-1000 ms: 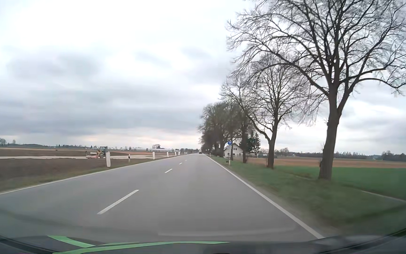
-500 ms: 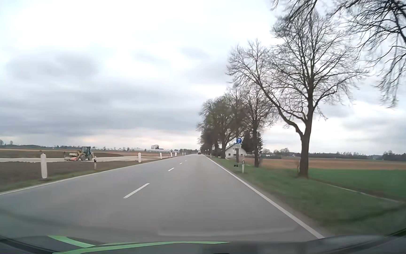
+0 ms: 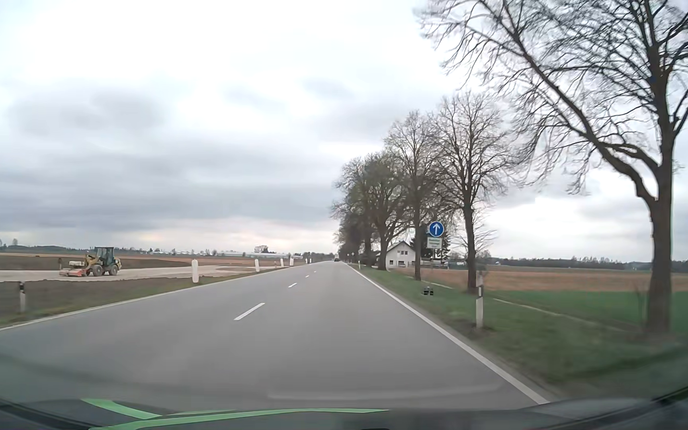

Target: Follow the waypoints while adhering to traffic rules and regulations

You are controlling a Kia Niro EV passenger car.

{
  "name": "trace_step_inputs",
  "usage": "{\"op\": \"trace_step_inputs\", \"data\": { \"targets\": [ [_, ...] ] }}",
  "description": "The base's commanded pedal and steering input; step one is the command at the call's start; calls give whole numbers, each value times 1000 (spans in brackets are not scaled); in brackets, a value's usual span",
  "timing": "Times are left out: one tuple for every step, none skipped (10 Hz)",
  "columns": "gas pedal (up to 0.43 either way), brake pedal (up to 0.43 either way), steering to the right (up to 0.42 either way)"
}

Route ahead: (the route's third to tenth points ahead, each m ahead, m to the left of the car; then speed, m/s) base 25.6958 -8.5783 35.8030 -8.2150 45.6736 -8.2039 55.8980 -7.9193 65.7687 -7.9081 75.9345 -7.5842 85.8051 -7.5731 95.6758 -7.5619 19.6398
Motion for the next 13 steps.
{"op": "trace_step_inputs", "data": {
  "targets": [
    [189,0,1],
    [189,0,1],
    [189,0,1],
    [189,0,1],
    [189,0,1],
    [189,0,1],
    [189,0,1],
    [189,0,1],
    [189,0,0],
    [189,0,1],
    [189,0,0],
    [189,0,1],
    [189,0,1]
  ]
}}
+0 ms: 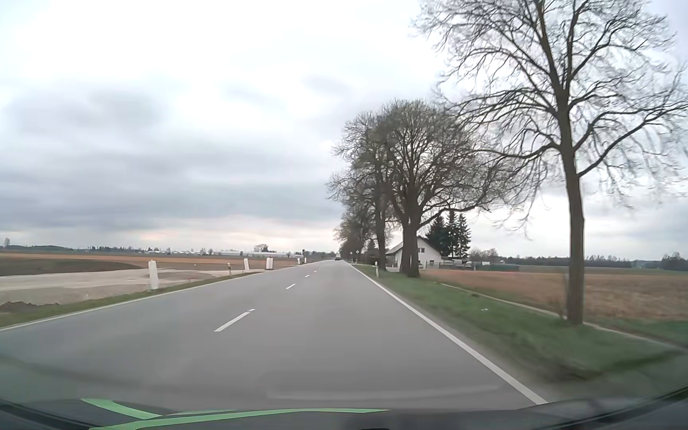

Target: Follow the waypoints while adhering to traffic rules and regulations

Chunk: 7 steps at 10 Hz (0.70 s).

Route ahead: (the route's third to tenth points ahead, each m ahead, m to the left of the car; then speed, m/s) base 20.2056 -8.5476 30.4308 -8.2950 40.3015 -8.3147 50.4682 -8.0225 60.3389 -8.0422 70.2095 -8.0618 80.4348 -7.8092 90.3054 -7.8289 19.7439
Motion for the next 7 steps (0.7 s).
{"op": "trace_step_inputs", "data": {
  "targets": [
    [189,0,1],
    [189,0,1],
    [189,0,1],
    [189,0,1],
    [189,0,1],
    [189,0,1],
    [189,0,1]
  ]
}}
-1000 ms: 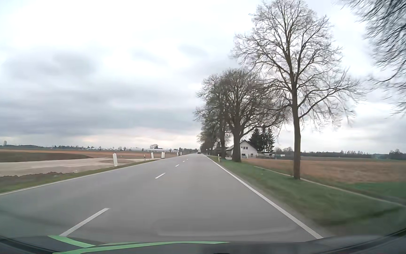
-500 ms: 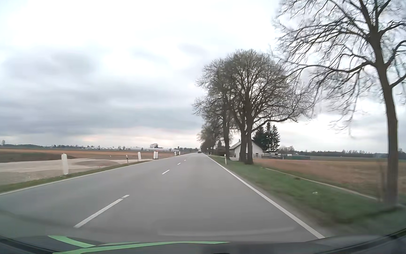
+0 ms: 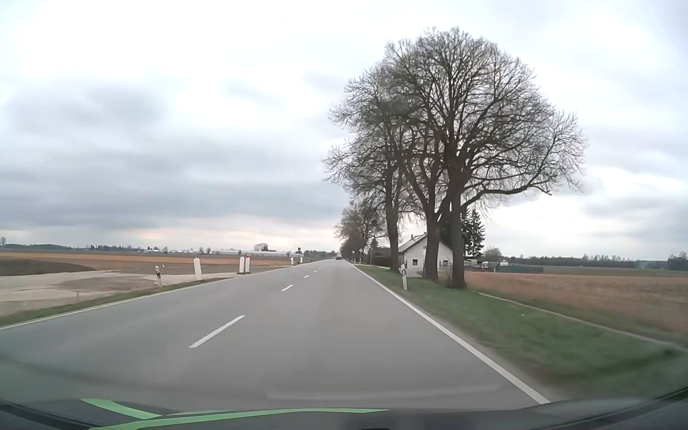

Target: Follow the waypoints while adhering to traffic rules and regulations

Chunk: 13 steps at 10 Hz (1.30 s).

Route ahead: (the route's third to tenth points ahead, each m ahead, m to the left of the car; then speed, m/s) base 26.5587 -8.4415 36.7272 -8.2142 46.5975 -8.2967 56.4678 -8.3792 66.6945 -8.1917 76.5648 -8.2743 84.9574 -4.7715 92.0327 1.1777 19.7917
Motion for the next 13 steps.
{"op": "trace_step_inputs", "data": {
  "targets": [
    [189,0,1],
    [189,0,1],
    [197,0,1],
    [197,0,1],
    [197,0,1],
    [197,0,1],
    [197,0,1],
    [197,0,1],
    [197,0,1],
    [197,0,2],
    [197,0,2],
    [197,0,2],
    [197,0,3]
  ]
}}
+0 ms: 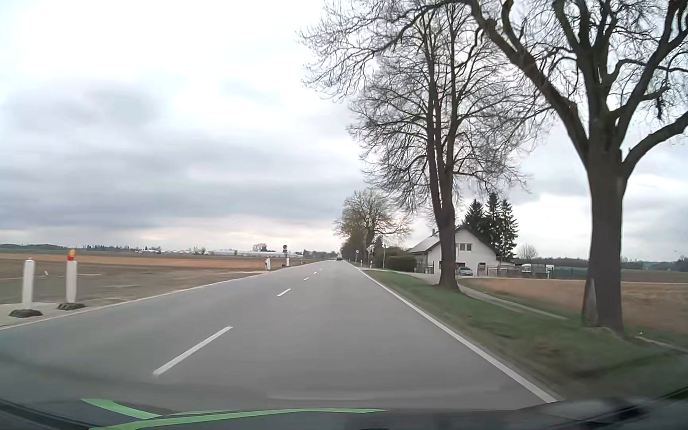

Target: Follow the waypoints while adhering to traffic rules and regulations

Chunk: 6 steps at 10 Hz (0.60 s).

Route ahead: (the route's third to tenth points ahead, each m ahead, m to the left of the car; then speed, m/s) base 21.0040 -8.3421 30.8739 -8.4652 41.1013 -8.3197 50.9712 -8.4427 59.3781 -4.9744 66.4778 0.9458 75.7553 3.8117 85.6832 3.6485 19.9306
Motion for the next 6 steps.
{"op": "trace_step_inputs", "data": {
  "targets": [
    [197,0,3],
    [197,0,3],
    [209,0,3],
    [209,0,3],
    [209,0,3],
    [220,0,3]
  ]
}}
